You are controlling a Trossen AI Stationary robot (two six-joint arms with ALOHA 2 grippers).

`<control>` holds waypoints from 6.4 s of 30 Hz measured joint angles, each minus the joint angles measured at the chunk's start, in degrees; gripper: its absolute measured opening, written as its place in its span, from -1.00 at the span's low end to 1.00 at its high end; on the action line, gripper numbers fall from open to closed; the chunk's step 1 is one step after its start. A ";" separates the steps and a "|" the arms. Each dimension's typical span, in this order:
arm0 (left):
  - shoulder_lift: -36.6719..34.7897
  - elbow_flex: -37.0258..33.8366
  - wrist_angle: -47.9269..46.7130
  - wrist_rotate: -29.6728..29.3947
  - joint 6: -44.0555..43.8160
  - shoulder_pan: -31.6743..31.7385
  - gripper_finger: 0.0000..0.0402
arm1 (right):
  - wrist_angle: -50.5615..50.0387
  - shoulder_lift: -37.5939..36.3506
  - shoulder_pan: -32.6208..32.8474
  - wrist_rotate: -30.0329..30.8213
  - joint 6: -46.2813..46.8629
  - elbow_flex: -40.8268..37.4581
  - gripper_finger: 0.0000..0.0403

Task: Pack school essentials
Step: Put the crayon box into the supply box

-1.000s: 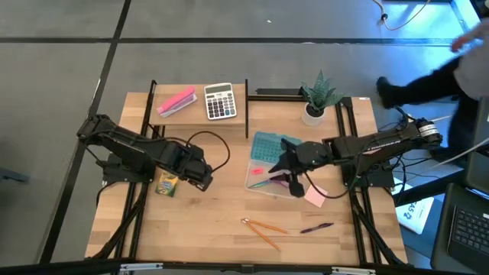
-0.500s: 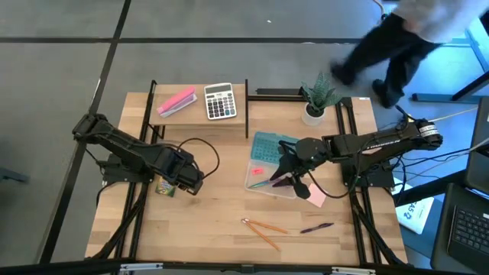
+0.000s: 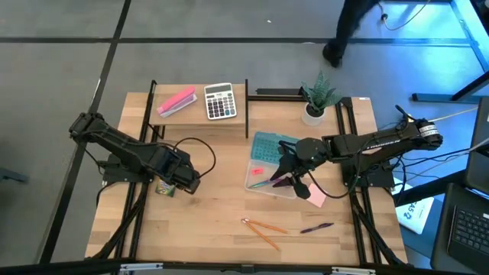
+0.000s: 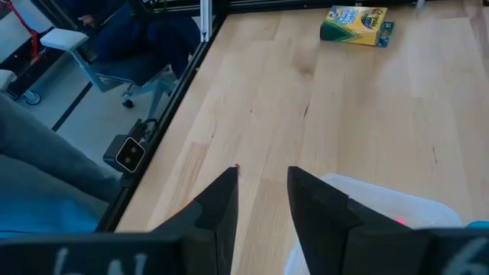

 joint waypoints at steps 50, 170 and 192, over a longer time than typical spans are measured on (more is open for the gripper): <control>-17.14 -13.40 2.31 -3.28 -15.25 -9.51 -0.29 | -0.07 0.02 -0.01 0.02 0.05 0.02 -0.42; -5.88 -33.59 25.47 -2.19 -18.15 -9.20 0.90 | -0.05 0.02 -0.02 0.02 0.00 0.02 -0.42; -5.88 -33.57 25.45 -2.14 -19.59 -9.20 0.58 | -0.07 0.02 0.00 0.02 0.05 0.02 -0.42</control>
